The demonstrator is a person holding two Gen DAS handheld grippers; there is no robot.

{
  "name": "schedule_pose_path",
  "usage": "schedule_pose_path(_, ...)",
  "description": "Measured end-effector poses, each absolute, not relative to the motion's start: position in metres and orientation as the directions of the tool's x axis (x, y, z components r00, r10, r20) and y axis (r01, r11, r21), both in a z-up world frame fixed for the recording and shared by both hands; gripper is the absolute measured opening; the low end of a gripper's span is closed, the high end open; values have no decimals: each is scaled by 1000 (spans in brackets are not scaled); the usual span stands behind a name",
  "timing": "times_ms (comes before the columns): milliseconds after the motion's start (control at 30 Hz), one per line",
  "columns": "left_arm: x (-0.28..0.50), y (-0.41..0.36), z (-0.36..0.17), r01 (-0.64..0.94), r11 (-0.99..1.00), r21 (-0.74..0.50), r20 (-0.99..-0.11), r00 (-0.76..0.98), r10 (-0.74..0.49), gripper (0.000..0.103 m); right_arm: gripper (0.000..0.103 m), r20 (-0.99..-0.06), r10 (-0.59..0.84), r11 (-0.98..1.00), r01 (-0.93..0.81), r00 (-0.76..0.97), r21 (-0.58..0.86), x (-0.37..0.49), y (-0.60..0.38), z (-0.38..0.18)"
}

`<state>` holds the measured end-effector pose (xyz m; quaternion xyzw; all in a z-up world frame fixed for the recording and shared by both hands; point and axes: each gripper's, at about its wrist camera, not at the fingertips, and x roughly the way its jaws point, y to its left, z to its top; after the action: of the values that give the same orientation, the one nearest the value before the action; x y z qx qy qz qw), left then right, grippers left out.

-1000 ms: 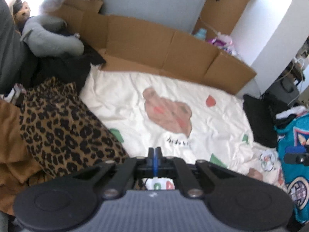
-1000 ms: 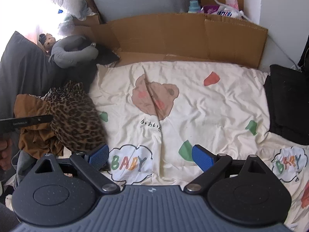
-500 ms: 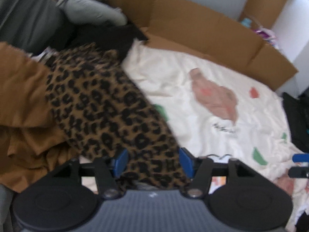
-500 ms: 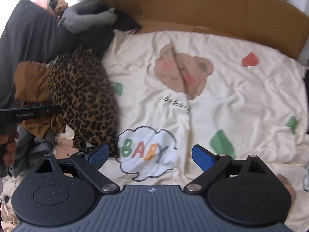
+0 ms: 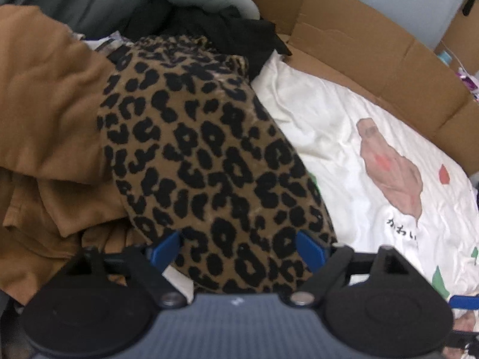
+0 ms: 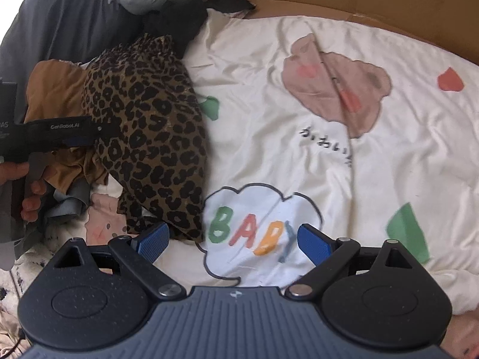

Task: Fold clothes

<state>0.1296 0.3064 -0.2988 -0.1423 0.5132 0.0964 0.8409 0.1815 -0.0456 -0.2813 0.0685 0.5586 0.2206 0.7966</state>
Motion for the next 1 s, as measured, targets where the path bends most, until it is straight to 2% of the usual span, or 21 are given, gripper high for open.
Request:
schedule_pose_path(467,107,321,-310,-311,936,-166,-860,510,17,88,95,-837,488,831,-424,247,360,176,21,-324)
schedule_pose_path(567,106,325,-313,-310,939,-149,-862,506,30,88,89,-841,483,827,-442,244,347,176,36,-337)
schedule_pose_path(633,104,328,-315,-316,938,-141,-866,499,38,88,77,-847,472,830,-447,244,333,179,48,-345)
schedule_pose_path(700,102,333,-318,-329,934,-143,-869,494,41,88,71,-852,459,833,-455,253,315,182,58,-353)
schedule_pose_path(800,98,339,-320,-345,927,-146,-869,492,46,88,57,-857,447,833,-469,257,294,188,73,-361)
schedule_pose_path(867,95,342,-321,-356,925,-137,-872,485,57,88,36,-858,439,834,-476,267,278,192,80,-365)
schedule_pose_path(900,94,343,-322,-361,923,-132,-874,482,63,88,14,-859,435,835,-478,269,273,194,81,-366)
schedule_pose_path(1000,91,347,-321,-371,920,-128,-875,479,72,89,1,-853,435,842,-466,288,272,201,75,-365)
